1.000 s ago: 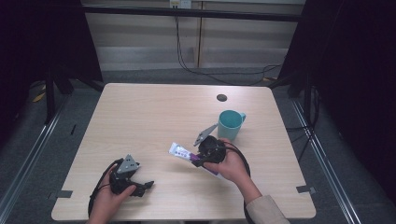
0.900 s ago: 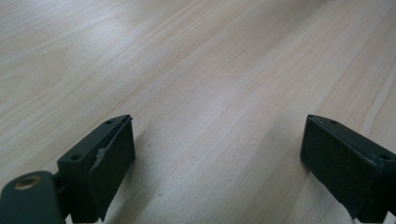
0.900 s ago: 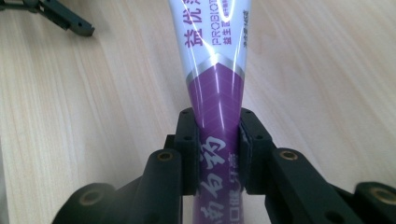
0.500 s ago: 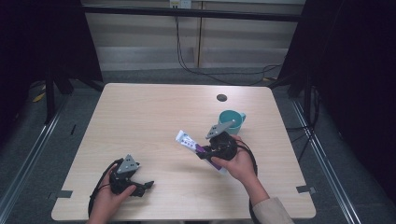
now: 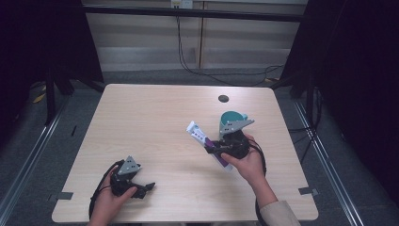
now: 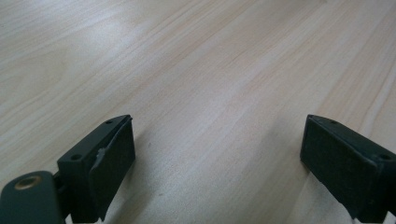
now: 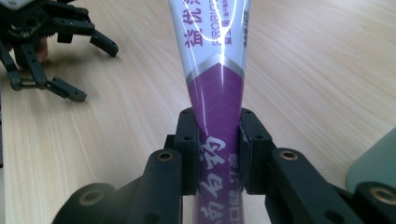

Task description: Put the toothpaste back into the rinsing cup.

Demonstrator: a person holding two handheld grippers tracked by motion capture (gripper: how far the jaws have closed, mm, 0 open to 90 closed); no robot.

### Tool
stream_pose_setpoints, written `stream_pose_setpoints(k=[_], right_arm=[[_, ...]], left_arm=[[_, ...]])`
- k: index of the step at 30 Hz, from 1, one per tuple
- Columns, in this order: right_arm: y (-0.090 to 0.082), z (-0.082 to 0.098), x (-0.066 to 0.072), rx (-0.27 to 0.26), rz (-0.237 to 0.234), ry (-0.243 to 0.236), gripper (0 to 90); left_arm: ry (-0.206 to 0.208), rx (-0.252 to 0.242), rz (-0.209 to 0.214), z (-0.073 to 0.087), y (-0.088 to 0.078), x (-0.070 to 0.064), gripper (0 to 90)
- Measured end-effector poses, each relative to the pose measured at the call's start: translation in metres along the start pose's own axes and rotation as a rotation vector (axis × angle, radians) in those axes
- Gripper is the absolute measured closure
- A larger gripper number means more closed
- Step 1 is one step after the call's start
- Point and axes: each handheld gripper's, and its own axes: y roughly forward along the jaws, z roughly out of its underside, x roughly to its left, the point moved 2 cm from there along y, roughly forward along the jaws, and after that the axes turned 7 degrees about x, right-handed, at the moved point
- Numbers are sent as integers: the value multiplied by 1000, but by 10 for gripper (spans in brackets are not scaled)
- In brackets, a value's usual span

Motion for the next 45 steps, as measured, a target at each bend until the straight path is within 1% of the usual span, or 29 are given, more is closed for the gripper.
stream_pose_setpoints(k=[4,10,14,17,22,30,32,35,41,45], right_arm=[[-6,1,-3,-19,-2,10,728],[-16,3,-10,-68,0,39,729],[-22,3,-14,-101,11,58,729],[-26,3,-16,-126,7,73,729],[-32,2,-19,-157,15,82,729],[-41,-2,-23,-224,21,96,729],[-43,-3,-25,-240,30,98,730],[-46,-4,-27,-266,22,112,730],[-51,-5,-32,-308,25,126,730],[-54,-7,-35,-329,36,132,730]], left_arm=[[0,-1,0,0,0,0,98],[-1,-1,0,0,0,0,98],[0,0,0,0,0,0,98],[-1,0,0,0,0,0,98],[-4,-2,-1,0,0,0,98],[-7,-5,-2,0,0,0,98],[-8,-5,-2,0,0,0,98],[-6,-5,-2,0,0,0,98],[-6,-3,-1,0,0,0,98],[-7,-3,-1,0,0,0,98]])
